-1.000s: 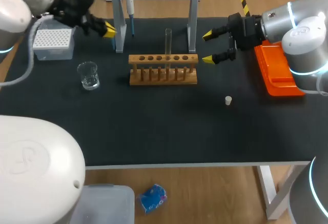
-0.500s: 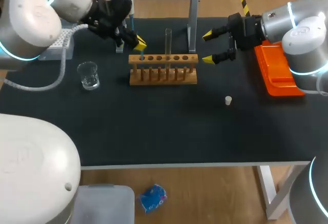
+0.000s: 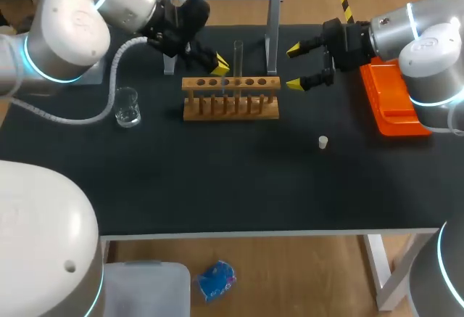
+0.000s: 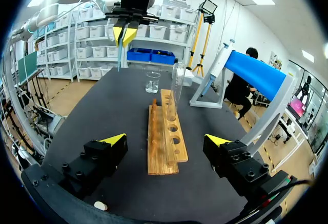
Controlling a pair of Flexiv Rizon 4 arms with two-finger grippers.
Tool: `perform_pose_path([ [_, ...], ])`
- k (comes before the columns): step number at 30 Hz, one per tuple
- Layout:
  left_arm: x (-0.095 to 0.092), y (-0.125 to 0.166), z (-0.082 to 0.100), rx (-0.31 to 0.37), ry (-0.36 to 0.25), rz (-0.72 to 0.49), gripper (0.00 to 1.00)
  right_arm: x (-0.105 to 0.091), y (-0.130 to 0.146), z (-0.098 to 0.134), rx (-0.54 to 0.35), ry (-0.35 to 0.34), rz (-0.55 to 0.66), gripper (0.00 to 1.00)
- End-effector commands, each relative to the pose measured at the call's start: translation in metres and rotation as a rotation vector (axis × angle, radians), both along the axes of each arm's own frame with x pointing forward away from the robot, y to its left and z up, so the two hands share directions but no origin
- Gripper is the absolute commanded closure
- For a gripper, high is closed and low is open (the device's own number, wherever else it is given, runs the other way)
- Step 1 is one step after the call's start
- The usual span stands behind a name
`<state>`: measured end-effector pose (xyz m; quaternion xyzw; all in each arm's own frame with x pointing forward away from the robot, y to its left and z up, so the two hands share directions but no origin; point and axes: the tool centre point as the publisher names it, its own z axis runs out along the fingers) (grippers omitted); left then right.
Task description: Invert the test tube, pick up the pipette, mount the tip to pipette, aspirate from beaker and dispense into the tube, eject the tip, return the pipette, and cap with the stopper.
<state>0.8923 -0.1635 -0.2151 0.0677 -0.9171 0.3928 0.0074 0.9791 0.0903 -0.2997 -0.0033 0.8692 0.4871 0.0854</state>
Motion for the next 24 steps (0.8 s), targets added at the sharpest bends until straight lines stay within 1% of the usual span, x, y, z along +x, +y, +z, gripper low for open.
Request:
perform_pose_path([
  [1,0.006,-0.006,-0.002,0.027,0.003,0.009,1.00,0.000,-0.001,0.000,0.000,-0.001,0.000,0.00],
  [6,0.009,-0.006,0.003,0.019,-0.009,0.013,1.00,0.000,-0.001,0.000,0.000,-0.001,0.000,0.00],
  [8,0.007,-0.007,0.005,0.004,-0.010,0.003,1.00,0.000,-0.001,0.000,0.000,-0.001,0.000,0.00],
  [21,0.006,-0.006,0.006,0.011,-0.011,0.001,1.00,0.000,-0.001,0.000,0.000,-0.001,0.000,0.00],
  [24,0.006,-0.006,0.006,0.011,-0.011,0.001,1.00,-0.019,0.004,0.021,0.014,-0.035,0.021,0.00],
])
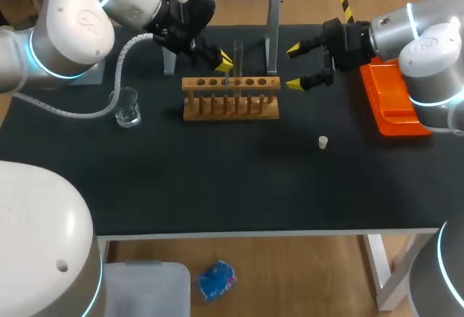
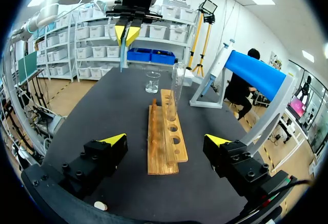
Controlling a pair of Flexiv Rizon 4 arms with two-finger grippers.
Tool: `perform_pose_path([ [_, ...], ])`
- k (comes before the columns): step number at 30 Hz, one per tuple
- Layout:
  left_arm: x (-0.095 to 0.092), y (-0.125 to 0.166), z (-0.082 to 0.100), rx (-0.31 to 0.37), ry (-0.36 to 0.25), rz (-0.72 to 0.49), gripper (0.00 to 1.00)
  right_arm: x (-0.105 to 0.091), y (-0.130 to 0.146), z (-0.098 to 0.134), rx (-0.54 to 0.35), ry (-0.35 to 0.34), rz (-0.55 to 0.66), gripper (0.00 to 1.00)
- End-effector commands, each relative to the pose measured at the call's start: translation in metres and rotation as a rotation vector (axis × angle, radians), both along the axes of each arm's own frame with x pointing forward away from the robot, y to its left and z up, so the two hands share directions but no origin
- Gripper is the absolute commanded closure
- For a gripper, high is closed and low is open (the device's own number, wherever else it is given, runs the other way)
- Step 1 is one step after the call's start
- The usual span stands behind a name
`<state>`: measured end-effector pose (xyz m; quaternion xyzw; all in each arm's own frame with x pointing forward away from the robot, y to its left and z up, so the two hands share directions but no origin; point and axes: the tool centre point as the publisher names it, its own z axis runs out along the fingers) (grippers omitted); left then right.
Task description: Invert the test tube, pick up the pipette, mount the tip to pipette, aspirate from beaker and dispense into the tube, eject the tip, return the pipette, and cap with the stopper.
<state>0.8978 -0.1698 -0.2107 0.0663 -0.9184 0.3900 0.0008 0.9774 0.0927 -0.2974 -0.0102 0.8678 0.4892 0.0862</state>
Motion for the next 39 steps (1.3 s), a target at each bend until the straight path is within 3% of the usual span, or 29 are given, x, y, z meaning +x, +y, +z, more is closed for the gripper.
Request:
perform_pose_path([
  [1,0.000,0.000,0.001,0.004,0.002,-0.001,1.00,-0.023,0.003,0.026,0.020,-0.034,0.015,0.00],
  [10,0.000,0.000,0.001,0.004,0.002,-0.001,1.00,-0.081,0.035,0.065,0.117,-0.053,0.126,0.00],
  [16,0.000,0.000,0.001,0.004,0.002,-0.001,1.00,-0.111,0.063,0.061,0.187,-0.003,0.194,0.00],
  [22,0.000,0.000,0.001,0.004,0.002,-0.001,1.00,-0.111,0.086,0.038,0.272,0.067,0.199,0.00],
  [24,0.000,0.000,0.001,0.004,0.002,-0.001,1.00,-0.106,0.094,0.035,0.291,0.061,0.191,0.00],
  [32,0.000,0.000,0.001,0.004,0.002,-0.001,1.00,-0.091,0.119,0.038,0.398,0.101,0.206,0.00],
  [39,0.000,0.000,0.001,0.004,0.002,-0.001,1.00,-0.086,0.130,0.038,0.435,0.161,0.229,0.00],
])
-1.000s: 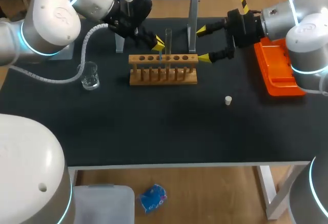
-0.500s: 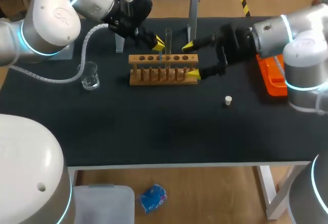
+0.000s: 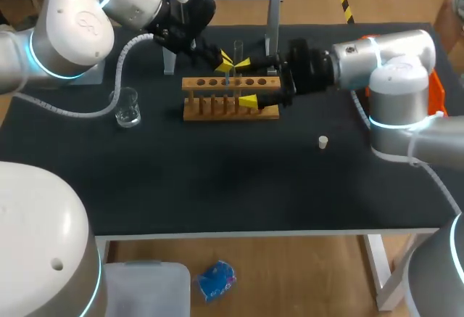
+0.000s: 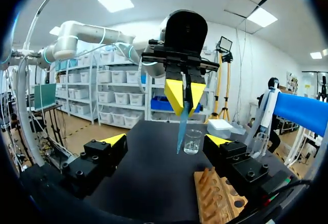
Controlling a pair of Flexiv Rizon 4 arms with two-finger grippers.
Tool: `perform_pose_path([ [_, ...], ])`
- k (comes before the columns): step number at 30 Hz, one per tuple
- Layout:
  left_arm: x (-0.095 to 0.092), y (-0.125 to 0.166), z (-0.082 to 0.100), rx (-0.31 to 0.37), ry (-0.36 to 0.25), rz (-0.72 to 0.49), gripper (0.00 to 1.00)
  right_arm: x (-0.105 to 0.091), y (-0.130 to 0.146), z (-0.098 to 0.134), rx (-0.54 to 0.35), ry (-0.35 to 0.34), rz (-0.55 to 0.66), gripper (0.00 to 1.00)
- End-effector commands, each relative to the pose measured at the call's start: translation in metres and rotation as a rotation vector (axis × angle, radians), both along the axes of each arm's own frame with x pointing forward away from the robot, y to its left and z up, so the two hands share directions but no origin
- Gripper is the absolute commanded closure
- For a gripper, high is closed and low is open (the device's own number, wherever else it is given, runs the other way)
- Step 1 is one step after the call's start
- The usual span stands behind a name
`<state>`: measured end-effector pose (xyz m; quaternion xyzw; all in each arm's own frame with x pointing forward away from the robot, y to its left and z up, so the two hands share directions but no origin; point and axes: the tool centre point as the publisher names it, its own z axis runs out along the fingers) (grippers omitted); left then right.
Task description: Invert the test tube, pick up the pipette, mount the tip to pipette, aspirate from beaker and dispense into the tube, eject the tip, return the pipette, and cap with the stopper.
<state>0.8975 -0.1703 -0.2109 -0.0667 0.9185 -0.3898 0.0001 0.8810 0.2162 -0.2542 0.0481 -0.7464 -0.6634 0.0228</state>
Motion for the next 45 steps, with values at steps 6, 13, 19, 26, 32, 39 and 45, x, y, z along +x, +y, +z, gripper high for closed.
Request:
perform_pose_path([
  [6,0.000,0.001,0.001,0.003,0.003,-0.003,1.00,0.013,0.012,0.000,0.070,0.055,0.016,0.00],
  [13,0.000,0.001,0.001,0.003,0.003,-0.003,1.00,0.010,0.021,0.005,0.086,0.051,0.020,0.00],
  [19,0.000,0.001,0.001,0.003,0.003,-0.003,1.00,0.010,0.026,0.006,0.099,0.087,0.028,0.00],
  [26,0.000,0.001,0.001,0.003,0.003,-0.003,1.00,0.009,0.032,0.005,0.093,0.099,0.019,0.00],
  [32,0.000,0.001,0.001,0.003,0.003,-0.003,1.00,0.011,0.036,0.006,0.097,0.099,0.017,0.00],
  [39,0.000,0.001,0.001,0.003,0.003,-0.003,1.00,0.014,0.036,0.007,0.112,0.100,0.007,0.52],
  [45,0.000,0.001,0.001,0.003,0.003,-0.003,1.00,0.014,0.036,0.008,0.116,0.100,0.005,0.72],
])
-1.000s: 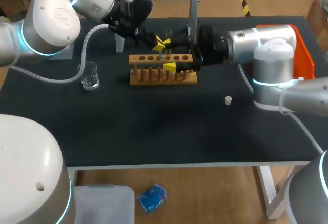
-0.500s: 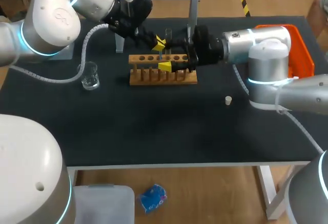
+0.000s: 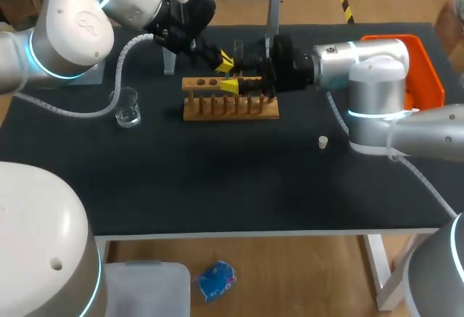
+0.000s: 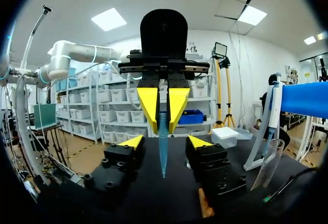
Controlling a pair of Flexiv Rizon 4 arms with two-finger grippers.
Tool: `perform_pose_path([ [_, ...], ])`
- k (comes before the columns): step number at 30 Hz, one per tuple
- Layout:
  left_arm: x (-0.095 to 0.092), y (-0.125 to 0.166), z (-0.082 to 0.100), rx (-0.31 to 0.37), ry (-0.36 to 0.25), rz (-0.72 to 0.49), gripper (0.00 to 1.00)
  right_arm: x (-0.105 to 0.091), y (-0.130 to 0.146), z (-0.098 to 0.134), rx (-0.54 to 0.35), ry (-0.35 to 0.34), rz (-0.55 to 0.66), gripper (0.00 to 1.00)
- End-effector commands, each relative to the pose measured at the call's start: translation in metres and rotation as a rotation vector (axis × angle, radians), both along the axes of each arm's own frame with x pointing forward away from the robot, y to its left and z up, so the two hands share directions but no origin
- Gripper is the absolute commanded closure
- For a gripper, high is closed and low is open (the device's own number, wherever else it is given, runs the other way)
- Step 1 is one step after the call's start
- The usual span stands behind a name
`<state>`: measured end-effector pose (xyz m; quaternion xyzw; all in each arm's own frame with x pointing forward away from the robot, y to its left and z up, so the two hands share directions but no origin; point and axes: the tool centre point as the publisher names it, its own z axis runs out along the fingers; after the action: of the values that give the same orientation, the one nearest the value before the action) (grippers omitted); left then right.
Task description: Invert the test tube, pick up the pipette, mount the tip to pipette, aspirate from beaker and dispense into the tube, eject the tip, return the pipette, and cap with the stopper.
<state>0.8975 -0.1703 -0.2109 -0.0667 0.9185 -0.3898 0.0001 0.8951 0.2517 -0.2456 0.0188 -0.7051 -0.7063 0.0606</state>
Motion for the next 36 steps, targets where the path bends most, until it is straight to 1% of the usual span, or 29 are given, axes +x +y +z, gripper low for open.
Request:
perform_pose_path([
  [1,0.001,0.001,0.001,0.004,0.004,-0.003,1.00,0.000,0.000,-0.001,0.003,-0.001,-0.003,0.82],
  [2,0.001,0.001,0.001,0.004,0.004,-0.003,1.00,0.000,0.000,-0.001,0.003,0.000,-0.004,0.89],
  [3,0.001,0.001,0.001,0.004,0.004,-0.003,1.00,0.000,0.000,-0.001,0.003,-0.001,-0.004,1.00],
  [8,0.001,0.001,0.001,0.004,0.004,-0.003,1.00,0.001,0.000,-0.002,0.005,0.001,-0.006,1.00],
  [9,0.001,0.001,0.001,0.004,0.004,-0.003,0.67,0.001,0.000,-0.002,0.005,0.000,-0.007,1.00],
  [10,0.001,0.001,0.001,0.004,0.004,-0.003,0.00,0.001,0.000,-0.002,0.005,0.000,-0.008,1.00],
  [17,0.001,0.001,0.001,0.004,0.004,-0.003,0.00,0.002,-0.003,0.000,0.009,-0.002,-0.011,1.00],
  [22,0.001,0.001,0.001,0.004,0.004,-0.003,0.00,0.003,-0.012,0.001,0.005,-0.007,-0.016,1.00],
  [25,0.001,0.001,0.001,0.004,0.004,-0.003,0.00,0.004,-0.025,0.001,-0.010,-0.015,-0.022,1.00],
  [29,0.001,0.001,0.001,0.004,0.004,-0.003,0.00,0.008,-0.048,0.002,-0.025,-0.028,-0.033,1.00],
  [36,0.001,0.001,0.001,0.004,0.004,-0.003,0.00,0.010,-0.088,0.008,-0.027,-0.052,-0.033,1.00],
])
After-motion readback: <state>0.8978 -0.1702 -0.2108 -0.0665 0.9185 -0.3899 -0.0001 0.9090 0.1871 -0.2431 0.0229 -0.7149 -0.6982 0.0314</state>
